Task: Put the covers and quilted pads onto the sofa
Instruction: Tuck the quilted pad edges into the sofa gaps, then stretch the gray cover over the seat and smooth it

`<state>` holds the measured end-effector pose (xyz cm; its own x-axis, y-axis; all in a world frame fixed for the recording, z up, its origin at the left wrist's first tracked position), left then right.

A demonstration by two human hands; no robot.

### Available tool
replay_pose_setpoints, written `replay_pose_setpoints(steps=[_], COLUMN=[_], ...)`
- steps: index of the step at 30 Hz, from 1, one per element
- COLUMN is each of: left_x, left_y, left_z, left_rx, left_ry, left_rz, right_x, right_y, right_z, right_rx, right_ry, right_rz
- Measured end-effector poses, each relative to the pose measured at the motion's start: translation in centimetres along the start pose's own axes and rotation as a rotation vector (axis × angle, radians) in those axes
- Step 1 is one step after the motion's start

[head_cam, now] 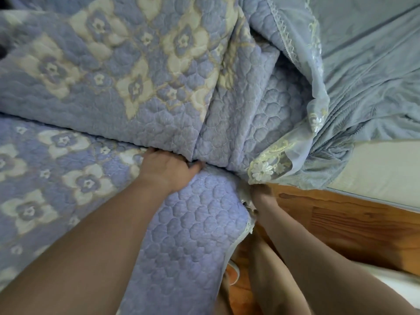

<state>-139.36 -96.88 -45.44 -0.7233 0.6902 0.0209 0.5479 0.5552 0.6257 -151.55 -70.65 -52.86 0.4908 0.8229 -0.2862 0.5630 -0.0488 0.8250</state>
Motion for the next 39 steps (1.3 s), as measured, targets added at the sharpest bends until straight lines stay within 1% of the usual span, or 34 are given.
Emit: replay_pose_setpoints(steps=[1, 2, 4, 6, 7, 8, 10, 11, 12, 13, 14, 15, 16, 18, 20, 21, 23, 24, 25, 26, 27, 28, 30, 31, 32, 33, 34, 36, 39], left_x=[0.3, 0.5, 0.9, 0.8, 0.4, 0.0, -1.6, -2.6, -3.3, -3.7, -3.8, -3.9, -3.9, -3.6, -3.5, -3.7, -4.1, -4.4, -4.7, -5.0, -5.2, -5.6, -5.9, -5.5, -4.7, -3.4, -1.8, 1.4, 6.4], left_y=[-0.3, -0.3, 0.1, 1.9, 3.5, 5.5, 10.7, 13.3, 15.3, 16.4, 16.6, 16.1, 15.3, 13.9, 13.5, 13.4, 13.9, 14.3, 14.9, 15.7, 16.9, 18.0, 21.2, 22.8, 24.2, 25.7, 27.1, 28.7, 29.0], left_z=[-0.3, -0.4, -0.6, -0.6, -0.2, 0.4, 2.9, 4.7, 6.5, 8.2, 9.5, 10.0, 10.1, 9.8, 8.9, 8.3, 4.9, 2.6, 0.1, -2.3, -4.6, -6.6, -9.8, -10.8, -11.6, -12.5, -13.4, -15.4, -18.5], left_rx=[0.041, 0.061, 0.090, 0.147, 0.194, 0.234, 0.281, 0.264, 0.217, 0.153, 0.109, 0.092, 0.069, -0.021, -0.155, -0.232, -0.412, -0.464, -0.481, -0.465, -0.412, -0.339, -0.169, -0.109, -0.073, -0.070, -0.103, -0.160, -0.178], left_ry=[0.033, 0.051, 0.065, 0.076, 0.097, 0.136, 0.224, 0.258, 0.268, 0.258, 0.245, 0.247, 0.256, 0.254, 0.236, 0.270, 0.371, 0.415, 0.459, 0.499, 0.542, 0.585, 0.699, 0.794, 0.926, 1.049, 1.128, 1.167, 1.162], left_rz=[-0.033, -0.064, -0.106, -0.114, -0.108, -0.100, -0.157, -0.213, -0.265, -0.296, -0.305, -0.317, -0.338, -0.370, -0.369, -0.365, -0.349, -0.324, -0.288, -0.267, -0.265, -0.281, -0.367, -0.410, -0.441, -0.459, -0.459, -0.442, -0.376], right_x=[-0.6, -1.4, -3.9, -7.1, -8.2, -9.3, -10.3, -10.5, -10.6, -10.7, -10.9, -11.0, -10.8, -10.2, -10.5, -10.9, -11.7, -11.8, -11.8, -12.0, -12.5, -13.6, -16.1, -16.6, -16.4, -16.0, -15.2, -14.0, -11.7], right_y=[2.5, 4.9, 11.7, 16.0, 16.2, 15.4, 12.5, 11.3, 10.7, 10.6, 10.7, 10.8, 10.7, 10.6, 11.3, 12.1, 14.9, 16.3, 17.9, 19.2, 19.8, 21.0, 23.2, 23.7, 24.0, 24.0, 24.1, 23.8, 21.8], right_z=[-0.5, -0.5, 0.1, 2.4, 4.2, 5.5, 7.4, 7.9, 8.2, 8.3, 8.3, 8.2, 8.3, 8.9, 8.5, 7.8, 5.3, 3.9, 2.2, 0.3, -1.8, -4.1, -9.5, -12.5, -15.4, -18.1, -20.8, -25.4, -31.3], right_rx=[0.025, 0.042, 0.026, -0.008, -0.045, -0.048, -0.082, -0.120, -0.137, -0.122, -0.071, -0.023, -0.010, -0.047, -0.112, -0.146, -0.264, -0.319, -0.387, -0.423, -0.431, -0.402, -0.277, -0.211, -0.187, -0.177, -0.156, -0.136, -0.130], right_ry=[0.034, 0.136, 0.323, 0.431, 0.523, 0.612, 0.765, 0.836, 0.903, 0.921, 0.927, 0.905, 0.901, 0.947, 1.078, 1.123, 1.163, 1.139, 1.171, 1.208, 1.181, 1.093, 0.994, 0.879, 0.741, 0.651, 0.615, 0.637, 0.627], right_rz=[-0.111, -0.240, -0.637, -1.043, -1.140, -1.173, -1.077, -1.027, -1.029, -1.043, -1.057, -1.036, -0.972, -0.841, -0.769, -0.731, -0.653, -0.631, -0.558, -0.520, -0.533, -0.540, -0.597, -0.573, -0.525, -0.476, -0.434, -0.416, -0.339])
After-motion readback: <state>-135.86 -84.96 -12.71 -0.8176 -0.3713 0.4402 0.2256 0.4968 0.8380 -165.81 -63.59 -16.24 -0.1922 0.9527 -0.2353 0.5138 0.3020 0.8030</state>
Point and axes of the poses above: each hand's wrist, its own y-axis away from the middle knuckle, its own z-axis out of the palm, x = y × z, the point moved 7 cm from there along -y, towards the middle knuckle, and after that the axes turned 5 degrees about -z, right-handed, at the moved point
